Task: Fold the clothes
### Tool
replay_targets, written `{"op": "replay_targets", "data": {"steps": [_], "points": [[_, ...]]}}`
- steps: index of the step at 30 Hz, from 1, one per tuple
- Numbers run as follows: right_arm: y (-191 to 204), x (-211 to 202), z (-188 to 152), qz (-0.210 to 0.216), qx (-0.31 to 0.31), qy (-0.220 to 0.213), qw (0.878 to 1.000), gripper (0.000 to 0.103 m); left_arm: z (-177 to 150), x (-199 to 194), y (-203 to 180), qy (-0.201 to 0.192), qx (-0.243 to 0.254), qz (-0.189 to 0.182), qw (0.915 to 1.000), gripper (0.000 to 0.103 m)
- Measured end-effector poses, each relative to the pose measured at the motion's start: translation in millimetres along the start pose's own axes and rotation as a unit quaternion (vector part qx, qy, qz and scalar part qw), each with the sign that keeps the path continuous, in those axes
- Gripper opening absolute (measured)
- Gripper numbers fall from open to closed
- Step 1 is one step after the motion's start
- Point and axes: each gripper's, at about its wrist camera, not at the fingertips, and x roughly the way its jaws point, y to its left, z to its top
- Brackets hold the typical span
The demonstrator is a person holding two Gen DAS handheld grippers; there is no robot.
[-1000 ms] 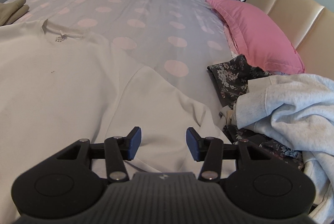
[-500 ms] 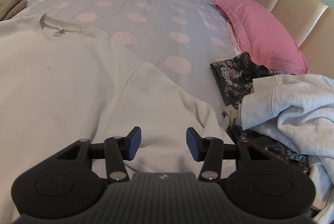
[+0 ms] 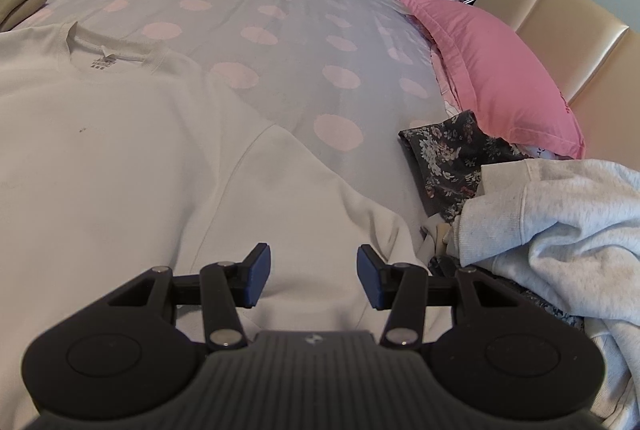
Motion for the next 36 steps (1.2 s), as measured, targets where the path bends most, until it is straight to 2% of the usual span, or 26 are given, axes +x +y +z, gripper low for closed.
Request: {"op": "replay_targets", "data": {"steps": [2,6,11,14,17,20,24,26,27,28,29,31,33,36], "points": [[2,1,1,0.001,-0.002,0.0,1.0,0.051,3,5,-6,0.0,0.017,0.031,0.9994,0.018],[5,2,2,0.006,-0.01,0.0,1.0,0.051,-4,8,1,-0.002,0.039,0.005,0.9992,0.03],[5,2,3,0.011,-0.013,0.0,1.0,0.051,-28,25,12,0.003,0.089,-0.002,0.996,0.035],[4,3,3,0.012,-0.011,0.001,1.0,0.051,-47,44,21,0.024,0.089,0.003,0.9957,0.035],[6,5,3,0.01,-0.011,0.004,1.0,0.052,-60,61,34,0.051,0.037,-0.021,0.9978,0.035],[9,8,4,0.009,-0.017,0.008,1.0,0.051,-67,74,45,0.063,-0.028,-0.053,0.9962,0.035],[15,13,4,0.02,-0.026,0.014,0.999,0.051,-75,88,46,0.075,-0.073,-0.064,0.9925,0.034],[19,14,5,0.03,-0.03,0.018,0.999,0.052,-79,88,46,0.064,-0.086,-0.071,0.9918,0.03],[21,15,5,0.035,-0.033,0.02,0.999,0.052,-80,86,48,0.059,-0.093,-0.074,0.9911,0.025],[24,16,5,0.039,-0.038,0.022,0.998,0.052,-81,83,51,0.055,-0.102,-0.078,0.9903,0.013],[27,17,5,0.043,-0.043,0.024,0.998,0.052,-82,81,55,0.052,-0.115,-0.082,0.9886,0.008],[32,18,6,0.047,-0.053,0.028,0.997,0.052,-81,72,63,0.043,-0.14,-0.09,0.985,0.006],[33,19,6,0.049,-0.057,0.029,0.997,0.052,-73,57,69,0.018,-0.152,-0.089,0.9841,0.005],[30,18,4,0.048,-0.053,0.031,0.997,0.052,-57,28,85,-0.047,-0.161,-0.047,0.9847,0.004]]}}
